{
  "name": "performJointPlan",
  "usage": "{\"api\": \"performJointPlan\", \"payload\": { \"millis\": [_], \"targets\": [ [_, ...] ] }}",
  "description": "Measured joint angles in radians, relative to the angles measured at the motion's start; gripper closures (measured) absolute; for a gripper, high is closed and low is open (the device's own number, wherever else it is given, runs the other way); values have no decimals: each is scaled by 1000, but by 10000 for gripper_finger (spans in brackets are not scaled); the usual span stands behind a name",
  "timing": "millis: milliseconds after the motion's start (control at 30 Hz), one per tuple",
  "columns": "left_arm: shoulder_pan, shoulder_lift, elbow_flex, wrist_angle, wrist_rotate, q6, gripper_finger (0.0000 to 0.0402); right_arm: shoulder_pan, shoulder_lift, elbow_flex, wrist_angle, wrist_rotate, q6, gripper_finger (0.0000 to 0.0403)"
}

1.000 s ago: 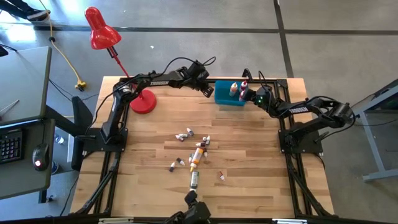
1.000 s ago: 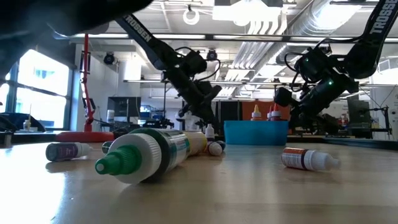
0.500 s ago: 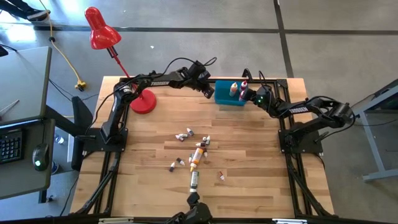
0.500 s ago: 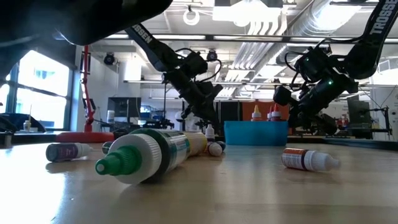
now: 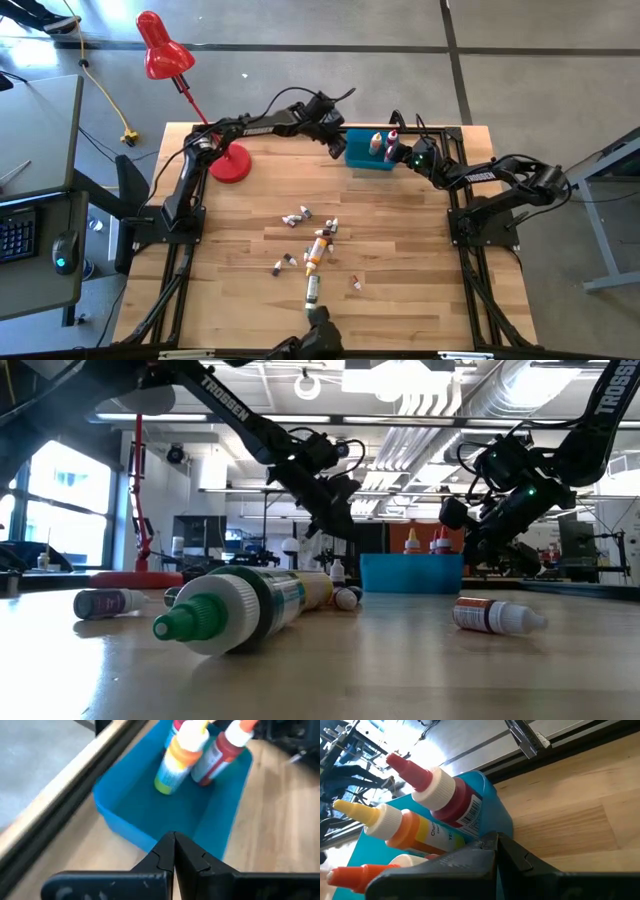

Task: Pick & Place food coloring
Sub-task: Move the blue bin to the center of the table

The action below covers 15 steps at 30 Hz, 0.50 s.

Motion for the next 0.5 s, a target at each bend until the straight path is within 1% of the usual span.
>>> {"api": "performJointPlan", "payload": {
  "millis": [33, 167, 233, 267, 333, 500],
  "targets": [
    [9, 2, 12, -27, 0, 26, 402, 0, 0, 0, 0, -1, -2, 403],
    [40, 7, 60, -105, 56, 138, 402, 0, 0, 0, -2, -4, -18, 403],
    [56, 10, 81, -196, 87, 197, 402, 0, 0, 0, -4, -3, -19, 403],
    [60, 16, 87, -216, 87, 213, 402, 0, 0, 0, -4, -3, -19, 403],
    [62, 38, 99, -221, 70, 233, 402, 0, 0, 0, -3, -2, -19, 403],
    [53, 95, 97, -206, 87, 237, 402, 0, 0, 0, -2, -1, -26, 403]
  ]
}}
